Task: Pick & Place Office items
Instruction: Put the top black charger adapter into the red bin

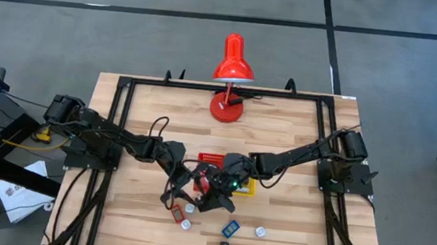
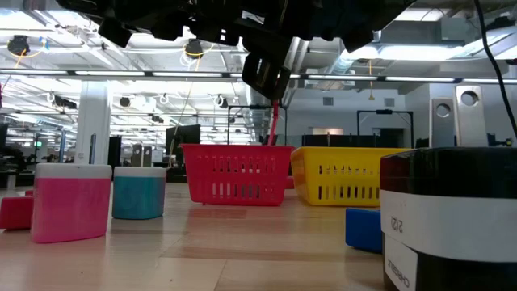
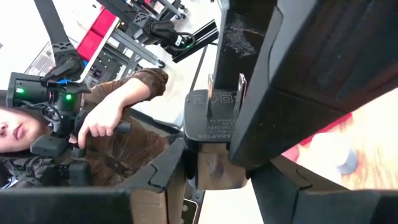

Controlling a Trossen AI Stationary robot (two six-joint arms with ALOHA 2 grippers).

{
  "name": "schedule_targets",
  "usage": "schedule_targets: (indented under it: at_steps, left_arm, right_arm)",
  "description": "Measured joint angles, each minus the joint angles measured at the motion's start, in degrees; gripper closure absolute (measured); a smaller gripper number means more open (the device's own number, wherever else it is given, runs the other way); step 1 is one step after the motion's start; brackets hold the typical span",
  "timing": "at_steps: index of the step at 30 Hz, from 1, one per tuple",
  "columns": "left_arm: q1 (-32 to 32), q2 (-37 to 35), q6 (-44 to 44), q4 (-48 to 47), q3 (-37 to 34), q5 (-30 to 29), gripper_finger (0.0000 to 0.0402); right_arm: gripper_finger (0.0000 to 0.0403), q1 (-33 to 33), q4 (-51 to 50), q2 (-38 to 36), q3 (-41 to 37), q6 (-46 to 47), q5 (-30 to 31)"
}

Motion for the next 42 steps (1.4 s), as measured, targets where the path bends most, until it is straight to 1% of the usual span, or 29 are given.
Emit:
schedule_targets:
  at_steps: [4, 8, 12, 17, 22, 31, 39, 42]
  left_arm:
    - [-0.04, 0.00, -1.19, -0.12, -0.04, 0.18, 0.0199]
    - [0.02, 0.00, -1.28, 0.04, -0.09, 1.49, 0.0197]
    - [0.09, 0.00, -1.26, 0.49, -0.09, 1.77, 0.0216]
    - [0.26, 0.02, 0.56, 0.61, -0.09, 2.12, 0.0264]
    - [0.28, 0.02, 0.77, 0.76, -0.09, 2.27, 0.0264]
    - [0.12, 0.02, 0.82, 0.05, -0.24, 3.55, 0.0264]
    - [0.15, 0.02, 0.94, -0.55, -0.20, 2.77, 0.0264]
    - [0.15, 0.02, 0.93, -1.64, -0.07, 2.81, 0.0264]
  right_arm:
    - [0.0262, -0.38, -0.14, 0.00, 0.00, 0.02, -0.12]
    - [0.0263, -0.94, -0.16, -0.01, 0.00, -0.01, -0.53]
    - [0.0262, -0.99, -0.01, -0.07, 0.00, -0.02, -0.71]
    - [0.0262, -0.95, -0.02, -0.07, 0.00, -0.01, -0.89]
    - [0.0256, -0.93, 0.05, -0.07, 0.02, -0.09, -0.86]
    - [0.0209, -0.46, 0.41, -0.24, -0.04, -0.24, -0.78]
    - [0.0197, -0.38, -0.47, -0.20, -0.04, -0.23, -0.85]
    - [0.0190, -0.45, -3.62, -1.14, -0.04, -1.84, -2.08]
